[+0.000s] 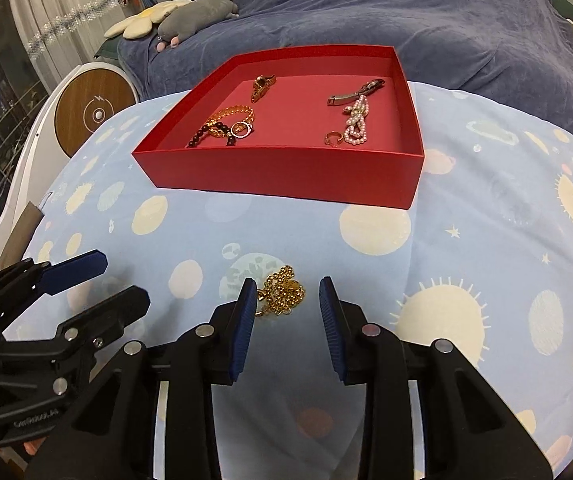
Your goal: Organize jewelry
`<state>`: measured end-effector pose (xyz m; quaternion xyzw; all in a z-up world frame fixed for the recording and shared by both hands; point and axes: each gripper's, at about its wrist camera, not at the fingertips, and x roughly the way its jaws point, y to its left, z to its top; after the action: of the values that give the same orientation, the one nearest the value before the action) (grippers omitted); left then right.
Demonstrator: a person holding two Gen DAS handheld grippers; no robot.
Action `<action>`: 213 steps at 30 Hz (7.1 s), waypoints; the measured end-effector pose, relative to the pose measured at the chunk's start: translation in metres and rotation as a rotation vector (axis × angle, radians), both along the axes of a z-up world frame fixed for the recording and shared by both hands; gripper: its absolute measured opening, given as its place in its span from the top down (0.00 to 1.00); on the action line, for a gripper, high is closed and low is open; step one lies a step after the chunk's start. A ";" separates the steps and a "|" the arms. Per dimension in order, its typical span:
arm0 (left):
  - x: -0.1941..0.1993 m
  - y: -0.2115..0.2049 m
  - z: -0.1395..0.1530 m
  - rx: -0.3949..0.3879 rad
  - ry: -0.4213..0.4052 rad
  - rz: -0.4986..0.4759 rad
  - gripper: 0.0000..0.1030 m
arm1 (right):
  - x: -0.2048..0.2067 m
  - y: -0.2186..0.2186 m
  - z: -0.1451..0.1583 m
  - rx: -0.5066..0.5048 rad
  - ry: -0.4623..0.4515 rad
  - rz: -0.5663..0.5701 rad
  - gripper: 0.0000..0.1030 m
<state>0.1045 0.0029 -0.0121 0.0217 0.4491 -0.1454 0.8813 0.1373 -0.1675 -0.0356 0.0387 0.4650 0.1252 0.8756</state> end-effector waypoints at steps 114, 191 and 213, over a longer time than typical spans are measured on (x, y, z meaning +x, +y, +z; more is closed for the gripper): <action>0.202 -0.029 0.015 -0.030 -0.024 0.074 0.84 | 0.168 -0.004 0.062 0.079 -0.089 -0.084 0.95; 0.105 0.010 0.021 0.108 -0.018 0.188 0.43 | 0.057 -0.029 0.043 -0.003 -0.026 -0.160 0.50; 0.105 0.011 0.019 0.070 0.008 0.199 0.37 | 0.055 -0.021 0.038 -0.014 -0.013 -0.148 0.44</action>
<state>0.2093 0.0143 0.0070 0.0073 0.4575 -0.0415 0.8882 0.1920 -0.1882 0.0022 0.0660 0.4562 0.0571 0.8856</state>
